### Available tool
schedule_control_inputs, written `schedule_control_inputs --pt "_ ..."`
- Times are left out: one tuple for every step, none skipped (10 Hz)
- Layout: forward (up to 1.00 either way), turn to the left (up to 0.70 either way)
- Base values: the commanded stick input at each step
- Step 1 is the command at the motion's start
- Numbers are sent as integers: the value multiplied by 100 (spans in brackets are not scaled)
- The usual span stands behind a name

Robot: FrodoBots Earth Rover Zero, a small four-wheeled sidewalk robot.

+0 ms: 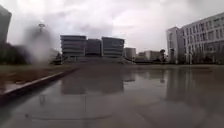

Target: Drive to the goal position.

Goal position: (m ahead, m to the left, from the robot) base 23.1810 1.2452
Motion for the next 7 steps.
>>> schedule_control_inputs --pt "70 0" --pt "70 0" --pt "70 0" --pt "70 0" --pt "70 0" --pt "70 0" --pt "70 0"
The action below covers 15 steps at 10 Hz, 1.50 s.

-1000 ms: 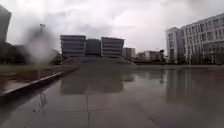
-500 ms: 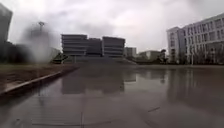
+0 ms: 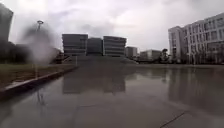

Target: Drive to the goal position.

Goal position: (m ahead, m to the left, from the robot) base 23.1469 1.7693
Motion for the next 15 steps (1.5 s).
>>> schedule_control_inputs --pt "70 0" --pt "70 0" --pt "70 0" --pt "70 0" --pt "70 0" --pt "70 0" --pt "70 0" --pt "70 0" --pt "70 0" --pt "70 0" --pt "70 0" --pt "70 0" --pt "70 0" --pt "70 0" --pt "70 0"
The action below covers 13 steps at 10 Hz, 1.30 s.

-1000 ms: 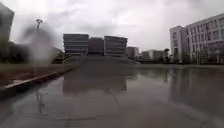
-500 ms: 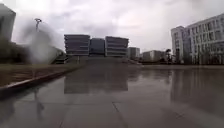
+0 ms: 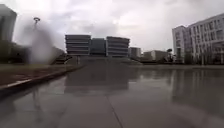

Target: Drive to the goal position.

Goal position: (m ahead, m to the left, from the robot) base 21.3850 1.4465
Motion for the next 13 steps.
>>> schedule_control_inputs --pt "70 0" --pt "70 0" --pt "70 0" --pt "70 0" --pt "70 0" --pt "70 0" --pt "70 0" --pt "70 0" --pt "70 0" --pt "70 0" --pt "70 0" --pt "70 0" --pt "70 0"
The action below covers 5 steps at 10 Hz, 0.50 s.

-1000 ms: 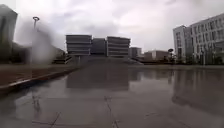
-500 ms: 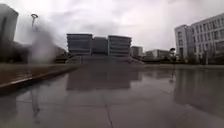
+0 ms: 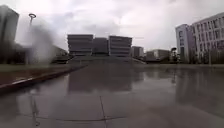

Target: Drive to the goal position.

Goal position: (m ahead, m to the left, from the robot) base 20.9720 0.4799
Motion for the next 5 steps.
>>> schedule_control_inputs --pt "70 0" --pt "70 0" --pt "70 0" --pt "70 0" --pt "70 0"
